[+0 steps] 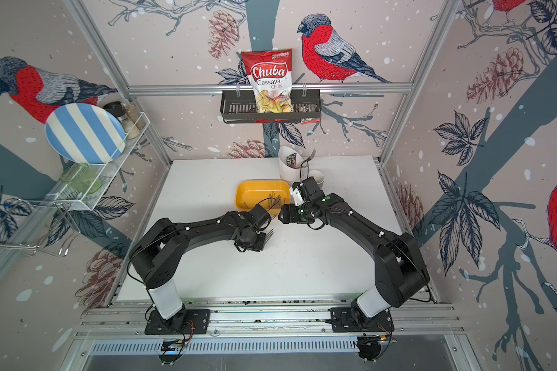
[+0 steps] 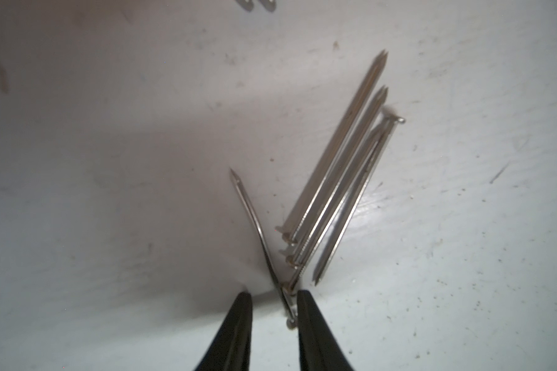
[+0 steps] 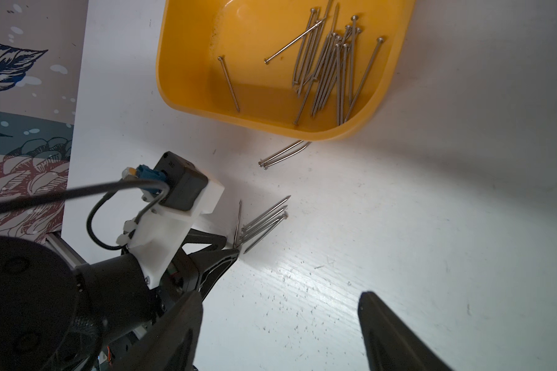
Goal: Put the nails on the desktop into the storage box
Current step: Pick up the nail from the center of the board.
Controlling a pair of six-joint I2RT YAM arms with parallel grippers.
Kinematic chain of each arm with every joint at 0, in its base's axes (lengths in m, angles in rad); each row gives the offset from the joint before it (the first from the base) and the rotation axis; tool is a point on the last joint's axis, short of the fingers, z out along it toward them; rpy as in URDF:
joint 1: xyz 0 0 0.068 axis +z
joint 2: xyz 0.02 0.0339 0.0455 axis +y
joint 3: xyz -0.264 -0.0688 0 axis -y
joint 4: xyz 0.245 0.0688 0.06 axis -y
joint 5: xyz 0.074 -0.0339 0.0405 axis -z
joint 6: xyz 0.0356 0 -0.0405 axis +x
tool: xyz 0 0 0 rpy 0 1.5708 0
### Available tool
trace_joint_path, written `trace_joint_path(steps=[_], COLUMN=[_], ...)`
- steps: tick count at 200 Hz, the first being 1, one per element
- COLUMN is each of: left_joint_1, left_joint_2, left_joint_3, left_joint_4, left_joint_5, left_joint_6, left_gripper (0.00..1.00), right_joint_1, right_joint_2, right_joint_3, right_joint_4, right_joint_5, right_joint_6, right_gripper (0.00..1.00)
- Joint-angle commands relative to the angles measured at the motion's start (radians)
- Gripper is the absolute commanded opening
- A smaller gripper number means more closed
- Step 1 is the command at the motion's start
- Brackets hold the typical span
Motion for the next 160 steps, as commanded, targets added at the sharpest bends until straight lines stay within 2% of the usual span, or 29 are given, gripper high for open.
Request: trace_joint_path(steps=[1, 20, 35, 64, 125, 160], left_joint_1=[0.002, 0.002, 0.002, 0.002, 0.002, 0.011], left_joint_2=[0.035, 0.035, 0.035, 0.044, 0.045, -0.02], left_joint_3=[-0.033, -0.053, -0.074, -0.085, -0.085, -0.077], left_joint_4=[-0.12, -0.124, -0.122, -0.124, -0.128, -0.155], left_joint_5=[-0.049, -0.06, -0.066, -0.065, -0.06, -0.097], left_joint_6=[0.017, 0.025, 0.032, 0.039, 0.053, 0.058], left_gripper=[0.25, 0.2, 0.08, 0.0, 0.0, 0.0], right_joint_1=[-0.001, 0.0, -0.001, -0.001, 0.003, 0.003], right_joint_2=[-0.006, -0.011, -0.014, -0.013, -0.012, -0.006], right_joint_3=[0.001, 0.002, 0.002, 0.003, 0.006, 0.01], right_joint_4=[0.019, 0.013, 0.013, 0.018, 0.018, 0.017], right_joint_5=[-0.002, 0.004, 0.007, 0.001, 0.001, 0.0], right_joint_6=[-0.007, -0.011, -0.011, -0.006, -0.005, -0.007], right_gripper=[0.8, 0.8, 0.8, 0.8, 0.8, 0.8])
